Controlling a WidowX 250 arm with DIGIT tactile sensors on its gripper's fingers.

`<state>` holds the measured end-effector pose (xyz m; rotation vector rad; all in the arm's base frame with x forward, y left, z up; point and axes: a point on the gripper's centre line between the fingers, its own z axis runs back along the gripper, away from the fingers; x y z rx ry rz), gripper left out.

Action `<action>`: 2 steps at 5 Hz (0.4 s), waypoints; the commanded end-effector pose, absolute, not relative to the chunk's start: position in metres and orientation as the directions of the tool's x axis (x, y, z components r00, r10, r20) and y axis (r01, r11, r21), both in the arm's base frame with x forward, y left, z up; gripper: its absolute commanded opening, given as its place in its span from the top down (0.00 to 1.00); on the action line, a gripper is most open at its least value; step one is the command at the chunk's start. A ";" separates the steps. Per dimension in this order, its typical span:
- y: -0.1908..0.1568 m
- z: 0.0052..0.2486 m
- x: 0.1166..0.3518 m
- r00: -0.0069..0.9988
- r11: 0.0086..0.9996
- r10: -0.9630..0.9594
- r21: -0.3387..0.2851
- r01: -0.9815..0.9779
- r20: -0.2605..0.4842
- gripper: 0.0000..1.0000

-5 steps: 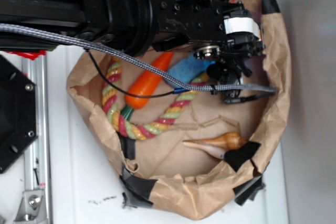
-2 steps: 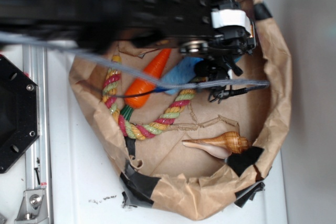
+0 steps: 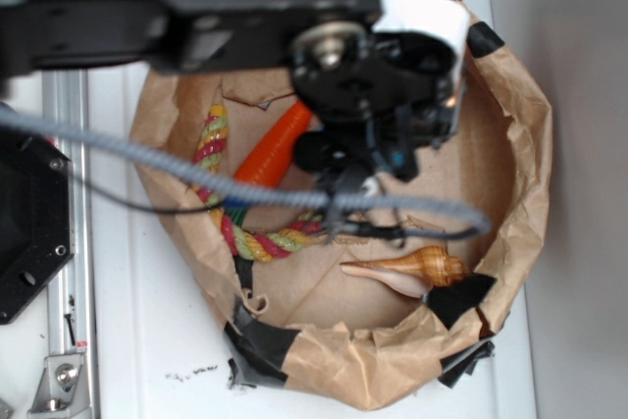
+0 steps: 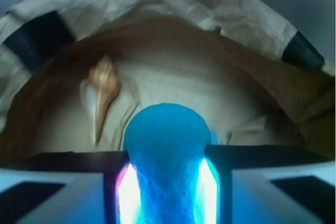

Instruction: Grab the blue ball.

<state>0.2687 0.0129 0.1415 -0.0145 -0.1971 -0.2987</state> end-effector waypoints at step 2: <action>0.006 0.159 0.269 0.978 0.995 -0.103 0.020 0.101 0.180 1.00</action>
